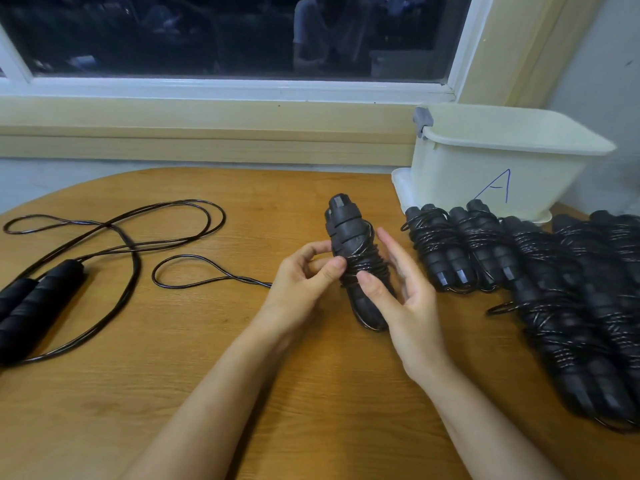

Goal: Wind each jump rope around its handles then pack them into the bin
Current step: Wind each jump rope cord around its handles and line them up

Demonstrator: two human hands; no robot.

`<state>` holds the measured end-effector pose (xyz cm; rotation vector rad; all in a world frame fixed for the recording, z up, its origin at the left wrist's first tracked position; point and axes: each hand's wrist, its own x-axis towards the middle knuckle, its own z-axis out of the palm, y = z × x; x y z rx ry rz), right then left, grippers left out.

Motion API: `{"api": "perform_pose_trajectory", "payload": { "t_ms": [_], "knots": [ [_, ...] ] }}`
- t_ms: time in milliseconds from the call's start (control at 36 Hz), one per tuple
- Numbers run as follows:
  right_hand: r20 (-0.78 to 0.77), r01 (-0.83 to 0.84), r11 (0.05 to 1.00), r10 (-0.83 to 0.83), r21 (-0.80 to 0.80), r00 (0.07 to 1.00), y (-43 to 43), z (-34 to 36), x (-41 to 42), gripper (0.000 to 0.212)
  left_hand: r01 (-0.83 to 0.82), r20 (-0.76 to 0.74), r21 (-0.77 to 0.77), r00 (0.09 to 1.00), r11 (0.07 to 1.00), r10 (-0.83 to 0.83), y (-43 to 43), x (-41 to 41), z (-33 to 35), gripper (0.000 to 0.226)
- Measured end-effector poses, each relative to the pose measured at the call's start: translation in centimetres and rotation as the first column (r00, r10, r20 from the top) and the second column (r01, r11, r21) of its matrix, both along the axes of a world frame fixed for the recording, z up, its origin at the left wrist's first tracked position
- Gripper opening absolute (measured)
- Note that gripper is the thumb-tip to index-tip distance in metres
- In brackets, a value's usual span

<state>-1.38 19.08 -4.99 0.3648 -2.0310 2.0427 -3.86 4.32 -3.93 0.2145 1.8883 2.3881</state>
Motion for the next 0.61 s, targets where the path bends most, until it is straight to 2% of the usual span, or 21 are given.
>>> {"api": "perform_pose_trajectory", "payload": {
  "t_ms": [194,333,611],
  "knots": [
    [0.004,-0.034,0.998,0.034,0.049,0.999,0.1,-0.33,-0.05,0.054,-0.114,-0.038,-0.042,0.993,0.993,0.112,-0.35,-0.1,0.19,0.042],
    [0.034,-0.053,0.998,0.054,-0.031,0.998,0.17,0.04,-0.23,0.045,-0.157,-0.057,-0.063,0.986,0.985,0.154,-0.52,-0.16,0.25,0.045],
    [0.028,0.004,1.0,-0.003,-0.027,1.0,0.42,-0.25,-0.48,0.045,-0.06,-0.07,-0.134,0.996,0.989,0.051,-0.55,-0.28,-0.2,0.041]
  ]
}}
